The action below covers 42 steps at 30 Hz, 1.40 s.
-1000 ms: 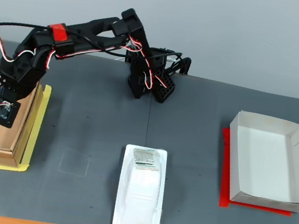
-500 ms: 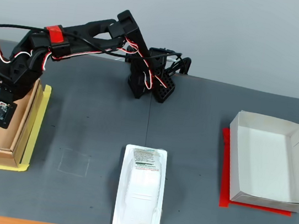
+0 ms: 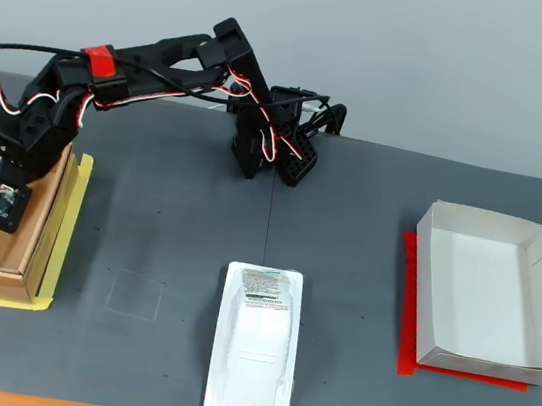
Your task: Pick the can and put it in the brown box
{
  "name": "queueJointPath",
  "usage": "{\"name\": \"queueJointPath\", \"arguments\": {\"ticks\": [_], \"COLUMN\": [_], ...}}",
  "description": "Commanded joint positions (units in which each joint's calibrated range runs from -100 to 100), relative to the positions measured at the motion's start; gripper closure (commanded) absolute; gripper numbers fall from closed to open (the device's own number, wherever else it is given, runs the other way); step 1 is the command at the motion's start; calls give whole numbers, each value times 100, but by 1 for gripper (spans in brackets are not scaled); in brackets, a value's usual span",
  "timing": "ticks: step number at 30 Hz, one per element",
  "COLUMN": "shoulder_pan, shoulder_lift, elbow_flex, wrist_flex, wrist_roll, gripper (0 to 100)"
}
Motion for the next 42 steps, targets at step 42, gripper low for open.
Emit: {"name": "queueJointPath", "arguments": {"ticks": [42], "shoulder_pan": [-3512], "shoulder_lift": [-9936], "elbow_flex": [8601], "wrist_flex": [-56], "wrist_roll": [-2297], "gripper": [98]}}
